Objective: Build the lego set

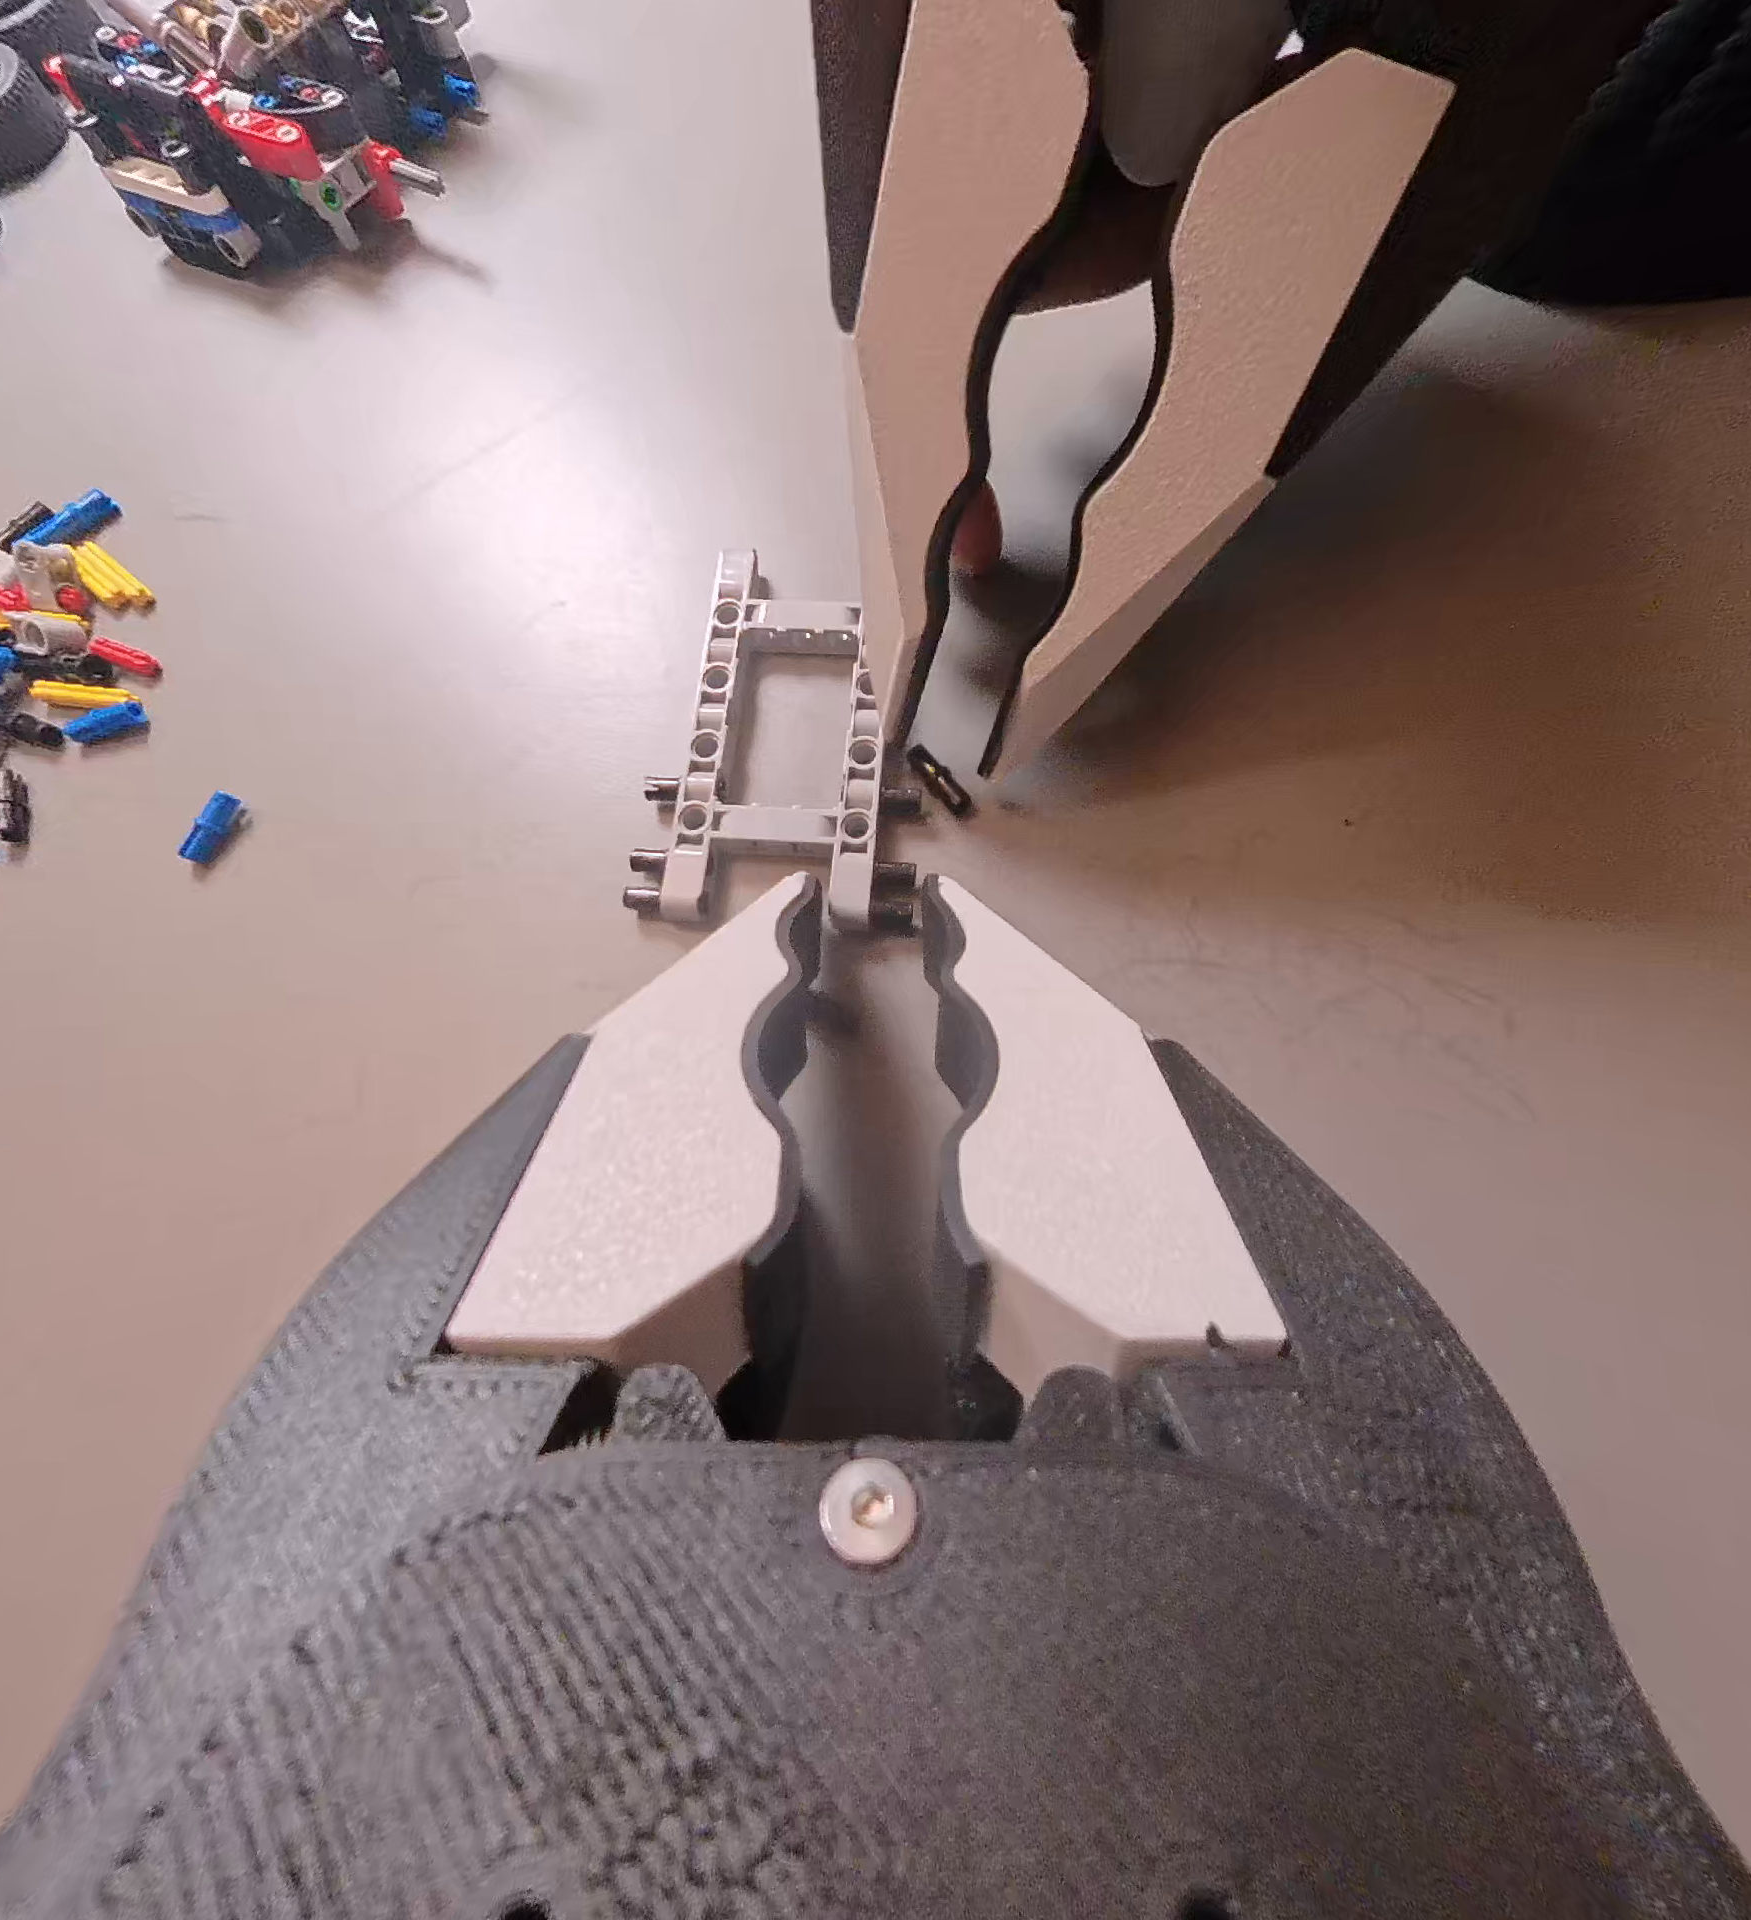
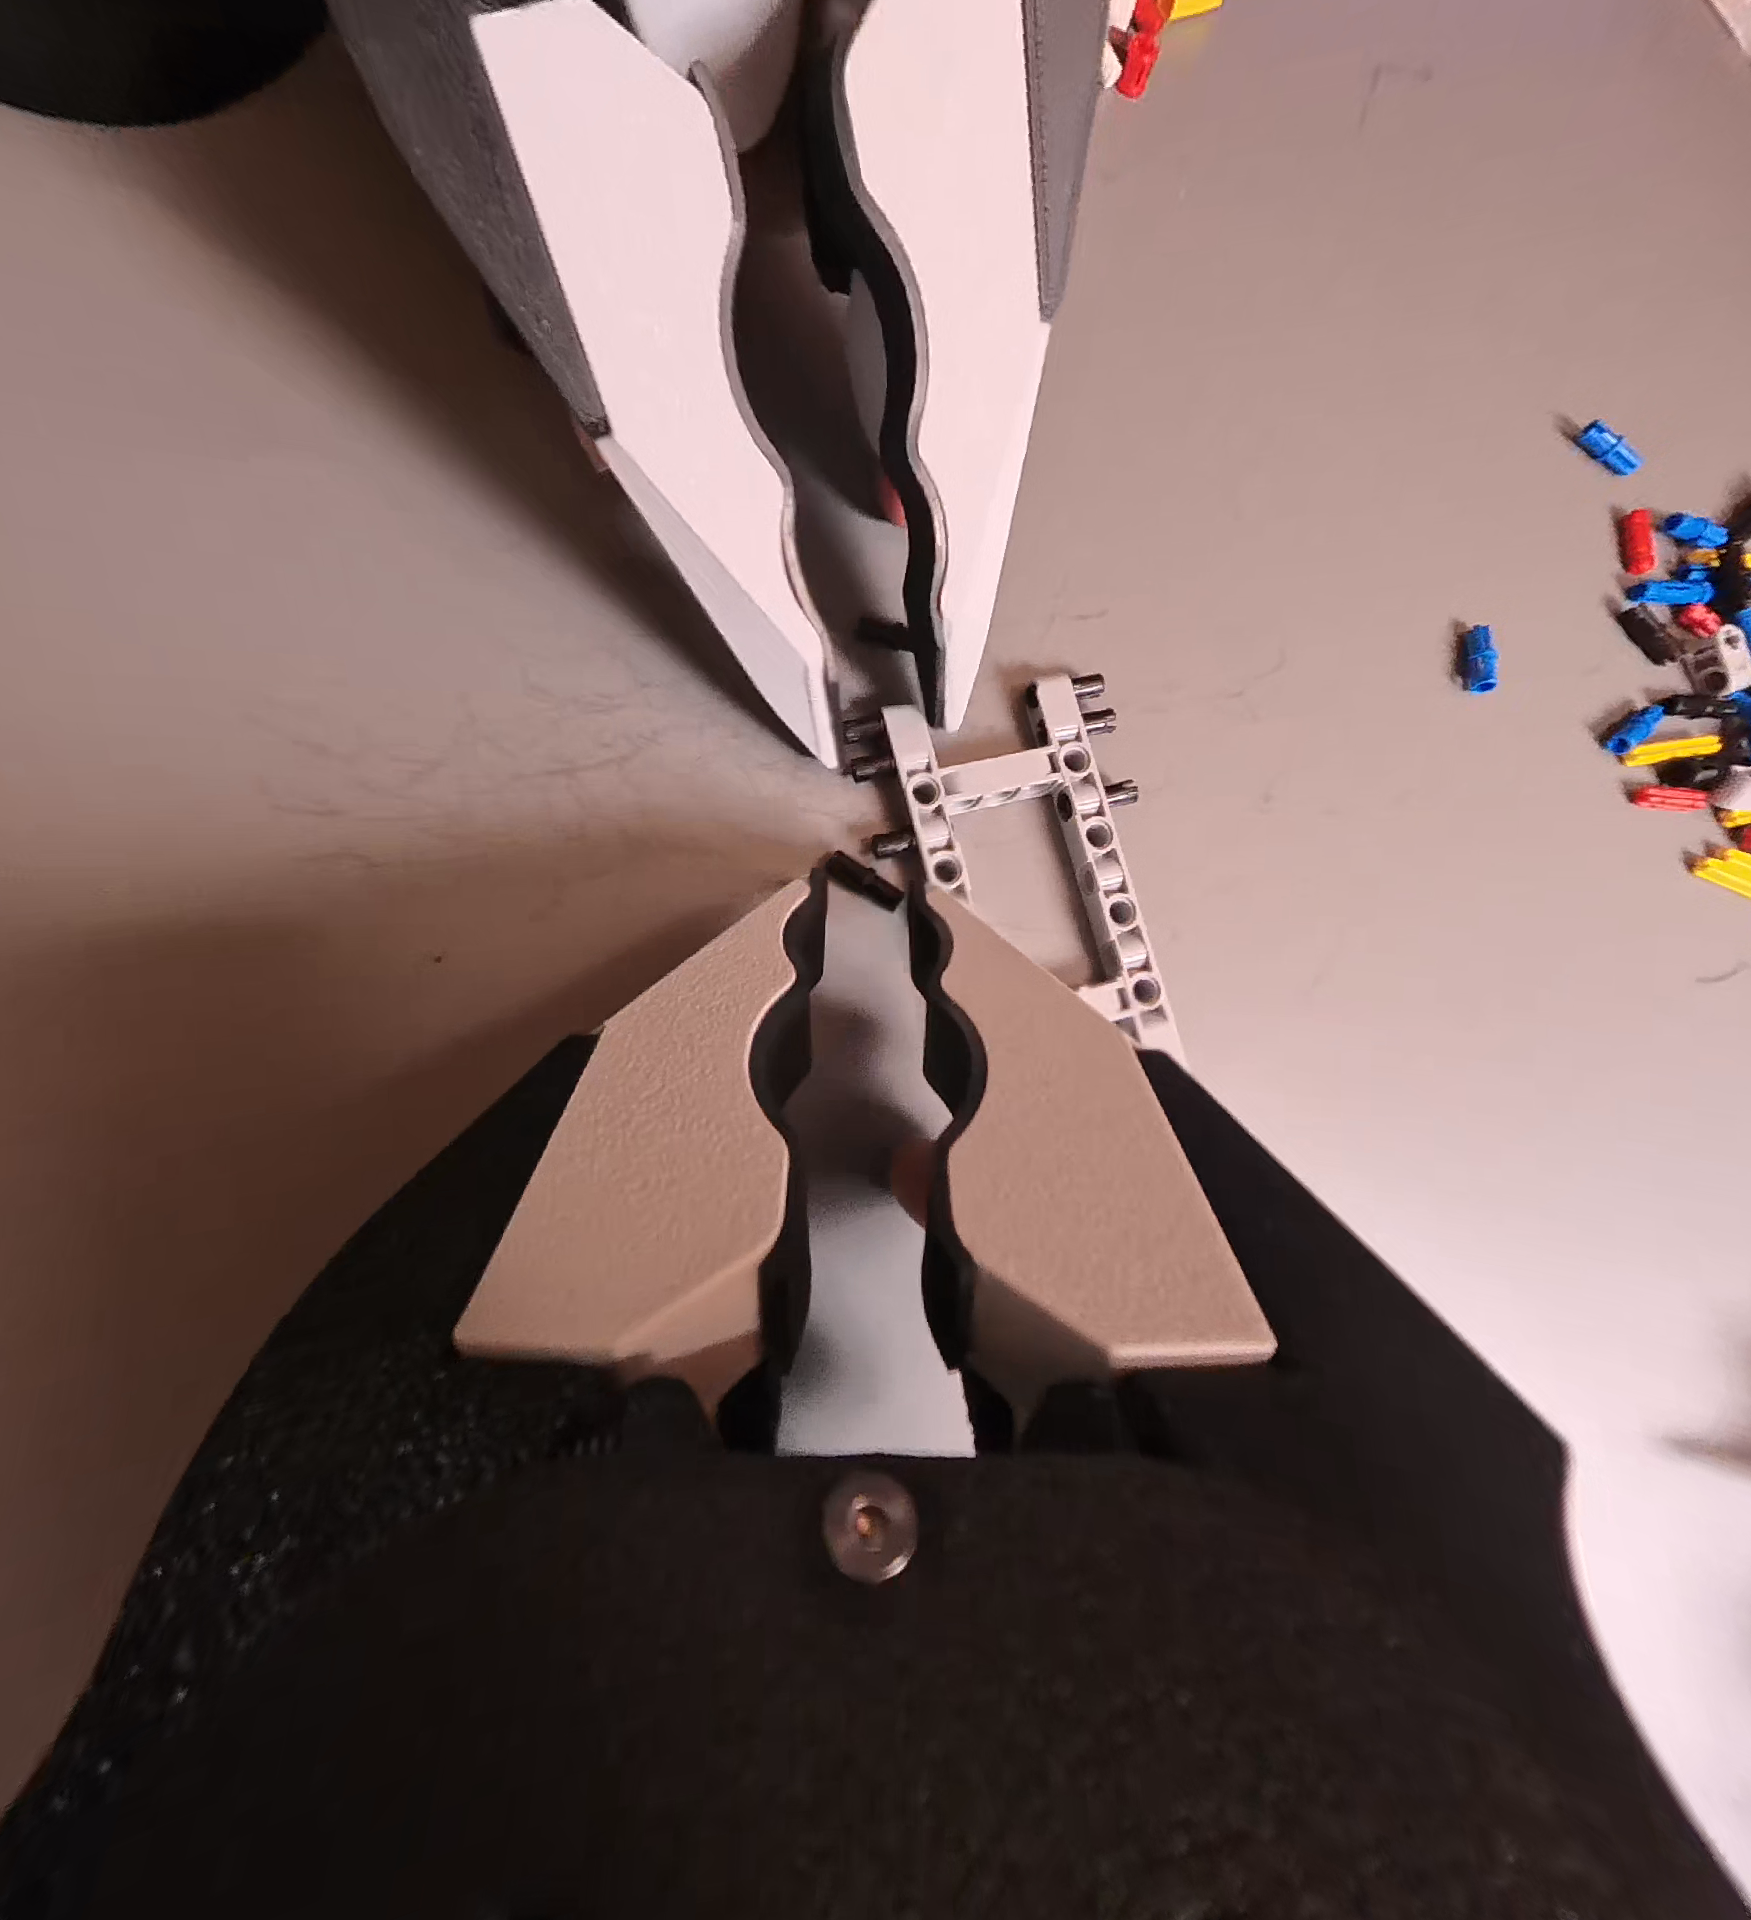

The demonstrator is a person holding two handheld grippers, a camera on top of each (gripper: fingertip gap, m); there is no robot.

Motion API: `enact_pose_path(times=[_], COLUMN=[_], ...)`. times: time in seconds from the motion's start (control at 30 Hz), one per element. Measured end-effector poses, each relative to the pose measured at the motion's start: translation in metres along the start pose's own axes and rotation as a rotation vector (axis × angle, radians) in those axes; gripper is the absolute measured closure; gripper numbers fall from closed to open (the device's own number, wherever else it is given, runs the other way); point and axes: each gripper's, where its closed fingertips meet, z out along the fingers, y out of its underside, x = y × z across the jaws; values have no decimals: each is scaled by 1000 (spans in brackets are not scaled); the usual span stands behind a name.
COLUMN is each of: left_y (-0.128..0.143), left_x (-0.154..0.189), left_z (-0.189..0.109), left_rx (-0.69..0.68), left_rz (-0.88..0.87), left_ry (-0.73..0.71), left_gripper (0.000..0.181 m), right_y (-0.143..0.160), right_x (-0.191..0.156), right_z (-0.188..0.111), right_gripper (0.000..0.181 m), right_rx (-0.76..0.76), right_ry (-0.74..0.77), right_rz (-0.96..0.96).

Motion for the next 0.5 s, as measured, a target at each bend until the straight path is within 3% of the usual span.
enact_pose_path(times=[0.23, 0.5], left_y=[-4, -4], left_x=[4, 24], left_z=[-9, -11], left_rx=[37, 48], left_rz=[-1, 25], left_ry=[-2, 61], left_gripper=[162, 161], right_y=[3, -5], right_x=[-5, -21], right_z=[3, 1], right_gripper=[177, 179], right_rx=[-84, -29], right_ry=[-59, -74], right_rz=[-31, -47])
